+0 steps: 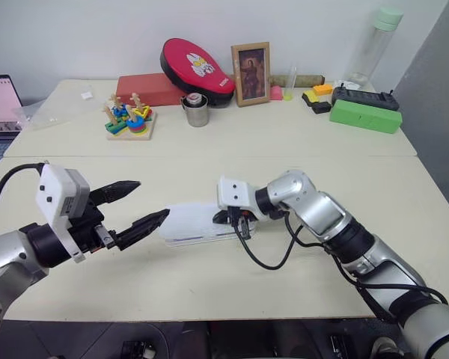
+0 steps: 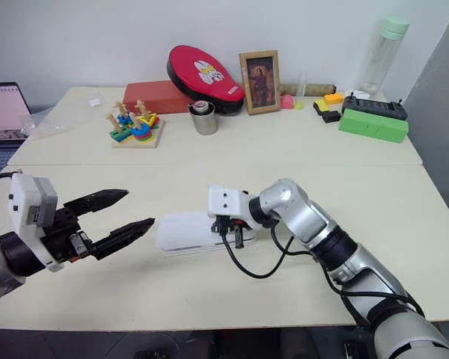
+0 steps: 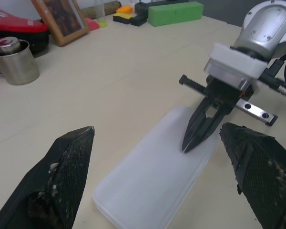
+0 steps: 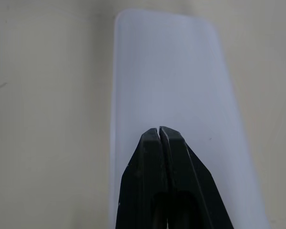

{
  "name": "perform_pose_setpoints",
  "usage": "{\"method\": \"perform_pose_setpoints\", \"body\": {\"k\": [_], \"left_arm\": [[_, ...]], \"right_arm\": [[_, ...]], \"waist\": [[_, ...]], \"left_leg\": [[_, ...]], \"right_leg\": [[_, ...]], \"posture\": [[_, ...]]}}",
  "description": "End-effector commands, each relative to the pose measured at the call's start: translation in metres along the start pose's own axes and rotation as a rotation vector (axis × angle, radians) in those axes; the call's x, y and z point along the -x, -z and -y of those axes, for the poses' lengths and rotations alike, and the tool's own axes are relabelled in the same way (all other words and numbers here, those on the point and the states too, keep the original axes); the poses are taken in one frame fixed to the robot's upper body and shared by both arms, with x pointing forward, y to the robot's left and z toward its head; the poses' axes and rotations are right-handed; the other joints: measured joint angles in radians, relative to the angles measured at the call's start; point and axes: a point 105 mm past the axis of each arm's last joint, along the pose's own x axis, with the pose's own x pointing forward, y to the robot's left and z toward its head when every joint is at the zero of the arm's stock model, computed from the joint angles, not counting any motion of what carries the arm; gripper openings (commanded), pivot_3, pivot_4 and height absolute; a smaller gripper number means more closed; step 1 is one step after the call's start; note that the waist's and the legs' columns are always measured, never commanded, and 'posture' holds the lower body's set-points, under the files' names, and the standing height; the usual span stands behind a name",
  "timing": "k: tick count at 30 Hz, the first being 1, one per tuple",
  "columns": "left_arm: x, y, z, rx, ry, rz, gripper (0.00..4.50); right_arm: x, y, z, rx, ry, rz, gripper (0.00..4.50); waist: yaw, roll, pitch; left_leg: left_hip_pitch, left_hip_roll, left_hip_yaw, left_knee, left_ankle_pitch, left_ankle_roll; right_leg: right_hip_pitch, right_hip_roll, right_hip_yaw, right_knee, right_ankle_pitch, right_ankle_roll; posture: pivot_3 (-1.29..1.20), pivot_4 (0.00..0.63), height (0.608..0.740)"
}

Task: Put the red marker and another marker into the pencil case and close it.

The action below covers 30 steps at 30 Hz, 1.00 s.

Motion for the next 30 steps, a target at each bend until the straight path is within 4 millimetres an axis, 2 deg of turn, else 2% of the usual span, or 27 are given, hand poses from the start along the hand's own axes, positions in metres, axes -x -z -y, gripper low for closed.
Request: {"method": "perform_pose_setpoints", "body": {"k": [1,5,8,11,15,20,24,30], "left_arm": [[-0.003,-0.006,0.001,-0.030,0.024,0.016,4.50],[-0.008,-0.004,0.001,-0.026,0.033,0.015,4.50],[-0.012,0.003,-0.006,-0.018,0.004,0.001,4.50],[-0.016,0.007,-0.020,-0.031,-0.061,-0.007,4.50],[-0.016,0.004,-0.040,-0.022,-0.143,0.028,4.50],[-0.003,0.017,-0.082,-0.046,-0.324,-0.025,4.50],[0.006,0.025,-0.108,-0.061,-0.412,-0.054,4.50],[0.011,0.035,-0.129,-0.074,-0.458,-0.085,4.50]], "right_arm": [[-0.005,0.011,-0.004,-0.021,-0.010,-0.034,0.04],[0.002,0.006,-0.003,-0.068,-0.001,0.033,0.04],[0.024,-0.011,0.011,-0.137,0.068,0.179,0.04],[0.053,-0.014,0.026,-0.184,0.163,0.285,0.04],[0.091,-0.007,0.042,-0.274,0.277,0.366,0.77],[0.133,0.022,0.057,-0.380,0.426,0.339,1.85],[0.149,0.043,0.058,-0.427,0.492,0.297,2.82],[0.165,0.063,0.050,-0.472,0.549,0.242,4.23]], "waist": [[0.000,-0.001,0.000],[0.000,-0.001,0.000],[0.001,-0.001,0.000],[0.006,0.000,0.000],[0.012,0.000,0.000],[0.017,0.000,0.000],[0.019,0.000,0.000],[0.023,0.000,0.000]], "left_leg": [[0.001,0.000,0.000,0.000,0.000,0.000],[0.001,0.000,0.000,0.000,0.000,0.000],[0.001,0.000,0.000,0.000,0.000,0.000],[0.000,0.000,0.000,0.000,0.000,0.000],[0.000,0.000,0.000,0.000,0.000,0.000],[0.000,0.000,0.001,0.000,0.000,0.000],[0.000,0.000,0.001,-0.001,0.000,0.000],[0.000,0.000,0.001,-0.001,0.000,0.000]], "right_leg": [[0.001,0.000,0.000,0.000,0.000,0.000],[0.001,0.000,0.000,0.000,0.000,0.000],[0.001,0.000,0.000,0.000,0.000,0.000],[0.001,0.000,0.000,0.000,0.000,0.000],[0.001,0.000,0.000,0.000,0.000,0.000],[0.000,0.000,0.000,-0.001,0.000,0.000],[0.000,0.000,0.000,-0.001,0.000,0.000],[0.000,0.000,0.000,-0.001,0.000,0.000]], "posture": [[0.00,0.150,0.740],[0.00,0.150,0.740],[0.00,0.150,0.740],[0.00,0.150,0.740],[0.00,0.150,0.740],[0.00,0.150,0.740],[0.00,0.150,0.740],[0.00,0.150,0.740]]}}
